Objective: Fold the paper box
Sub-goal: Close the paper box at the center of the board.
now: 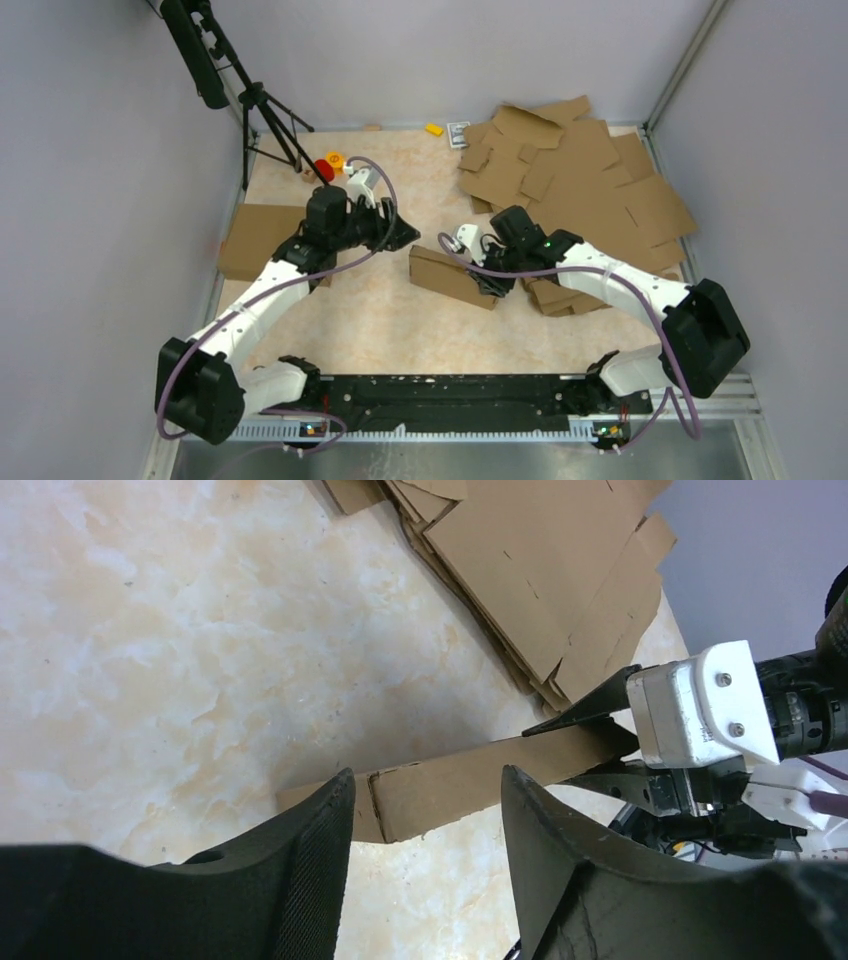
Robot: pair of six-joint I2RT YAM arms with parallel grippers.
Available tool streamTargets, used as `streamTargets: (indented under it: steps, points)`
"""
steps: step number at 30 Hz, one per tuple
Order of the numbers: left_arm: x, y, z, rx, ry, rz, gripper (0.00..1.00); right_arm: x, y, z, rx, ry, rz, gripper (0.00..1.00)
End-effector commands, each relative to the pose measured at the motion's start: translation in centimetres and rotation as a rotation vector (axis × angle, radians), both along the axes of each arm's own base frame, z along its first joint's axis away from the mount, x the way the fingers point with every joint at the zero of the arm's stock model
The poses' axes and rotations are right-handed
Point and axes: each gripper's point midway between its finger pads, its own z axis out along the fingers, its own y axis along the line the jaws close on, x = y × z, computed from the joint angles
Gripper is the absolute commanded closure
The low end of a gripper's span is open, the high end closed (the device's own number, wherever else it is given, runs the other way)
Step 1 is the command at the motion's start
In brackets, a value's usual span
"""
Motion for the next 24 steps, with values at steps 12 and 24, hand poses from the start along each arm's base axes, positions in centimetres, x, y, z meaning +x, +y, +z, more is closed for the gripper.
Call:
streamTargets:
  steps: [12, 24]
  points:
    - [-0.3, -3.9, 0.4, -0.016, -0.119, -0.033, 0.82, 1.0, 1.9, -0.5, 0.01, 0.044, -0.054, 0.87]
    - [-0.4, -6.2, -3.0, -0.124, 0.03, -0.066, 1.0, 1.1, 2.1, -0.7, 0.004, 0.054, -0.074, 0.87]
